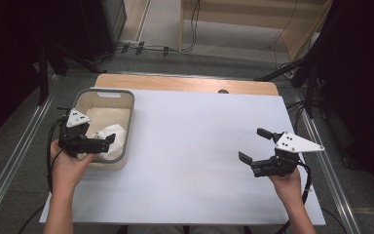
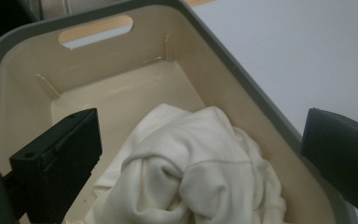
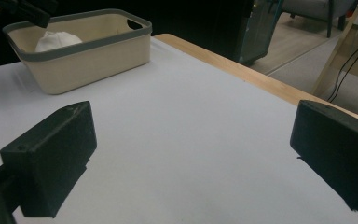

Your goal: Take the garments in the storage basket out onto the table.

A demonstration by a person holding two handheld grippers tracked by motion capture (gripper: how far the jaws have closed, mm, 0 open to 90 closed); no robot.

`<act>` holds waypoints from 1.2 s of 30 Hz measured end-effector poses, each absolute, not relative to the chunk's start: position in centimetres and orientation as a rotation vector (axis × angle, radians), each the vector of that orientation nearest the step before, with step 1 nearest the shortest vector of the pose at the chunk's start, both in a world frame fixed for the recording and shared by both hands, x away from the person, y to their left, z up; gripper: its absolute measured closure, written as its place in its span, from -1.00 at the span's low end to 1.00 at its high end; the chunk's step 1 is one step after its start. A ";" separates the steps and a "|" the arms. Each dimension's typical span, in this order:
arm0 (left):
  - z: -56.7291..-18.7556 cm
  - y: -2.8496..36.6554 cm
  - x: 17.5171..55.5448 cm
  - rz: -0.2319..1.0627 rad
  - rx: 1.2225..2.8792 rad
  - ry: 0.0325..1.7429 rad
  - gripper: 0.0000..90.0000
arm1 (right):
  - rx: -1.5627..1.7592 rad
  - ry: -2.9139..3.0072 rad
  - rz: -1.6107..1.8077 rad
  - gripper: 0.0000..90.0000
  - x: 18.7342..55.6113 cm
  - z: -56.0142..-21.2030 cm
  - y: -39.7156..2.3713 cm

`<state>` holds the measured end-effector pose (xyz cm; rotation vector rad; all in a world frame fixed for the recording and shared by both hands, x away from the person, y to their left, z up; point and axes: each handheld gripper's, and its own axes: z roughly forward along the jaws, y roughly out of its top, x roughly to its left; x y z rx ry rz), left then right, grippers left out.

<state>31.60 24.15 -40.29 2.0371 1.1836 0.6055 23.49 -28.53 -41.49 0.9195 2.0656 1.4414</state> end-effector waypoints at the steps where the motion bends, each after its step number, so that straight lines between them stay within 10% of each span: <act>1: -40.5 24.2 31.8 0.598 2.045 1.196 -1.00 | 0.921 2.065 1.442 -1.00 23.5 -41.5 -28.5; 36: -42.6 23.3 34.1 0.455 2.328 1.351 -0.85 | 0.934 2.060 1.419 -1.00 23.5 -41.5 -28.9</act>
